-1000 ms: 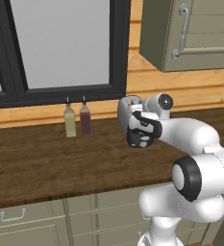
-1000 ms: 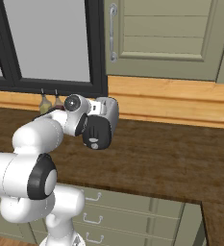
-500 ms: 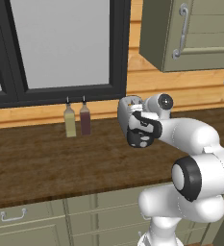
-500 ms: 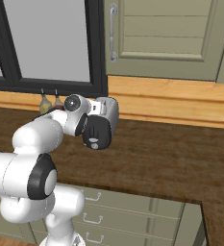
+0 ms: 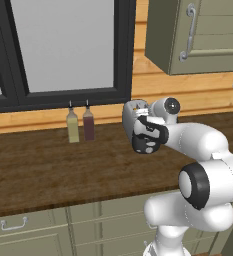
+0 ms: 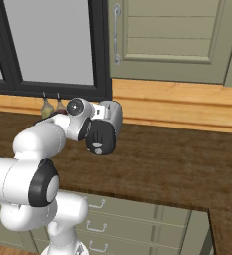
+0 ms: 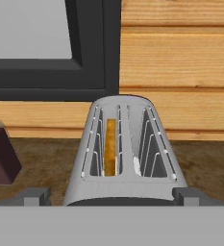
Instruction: Start the toaster. Once the lever pops up, take the bread to the plate on the dining counter.
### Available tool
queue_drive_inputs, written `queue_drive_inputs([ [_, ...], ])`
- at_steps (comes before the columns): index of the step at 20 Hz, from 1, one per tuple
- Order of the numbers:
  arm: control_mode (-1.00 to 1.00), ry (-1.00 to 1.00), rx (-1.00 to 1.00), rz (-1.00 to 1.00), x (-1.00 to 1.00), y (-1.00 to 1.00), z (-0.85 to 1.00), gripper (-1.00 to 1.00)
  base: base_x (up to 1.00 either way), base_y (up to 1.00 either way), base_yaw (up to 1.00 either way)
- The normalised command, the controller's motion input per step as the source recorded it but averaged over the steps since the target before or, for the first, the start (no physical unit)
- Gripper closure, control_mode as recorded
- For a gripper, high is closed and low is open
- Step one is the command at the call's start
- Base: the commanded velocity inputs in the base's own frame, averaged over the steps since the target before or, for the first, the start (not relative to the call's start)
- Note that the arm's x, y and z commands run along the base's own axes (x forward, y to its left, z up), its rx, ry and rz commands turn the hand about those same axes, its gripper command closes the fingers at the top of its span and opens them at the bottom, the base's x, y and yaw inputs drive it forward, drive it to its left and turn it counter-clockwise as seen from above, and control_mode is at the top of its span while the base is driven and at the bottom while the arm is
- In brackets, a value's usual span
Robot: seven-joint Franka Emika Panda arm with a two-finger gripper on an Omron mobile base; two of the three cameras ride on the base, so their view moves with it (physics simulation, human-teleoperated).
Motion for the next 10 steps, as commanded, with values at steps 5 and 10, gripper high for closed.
queue_drive_inputs([
  [5, -1.00, 0.00, 0.00, 0.00, 0.00, 0.00, 0.00, -1.00, 0.00, 0.00, 0.00],
  [10, -1.00, 0.00, 0.00, 0.00, 0.00, 0.00, 0.00, -1.00, 0.00, 0.00, 0.00],
])
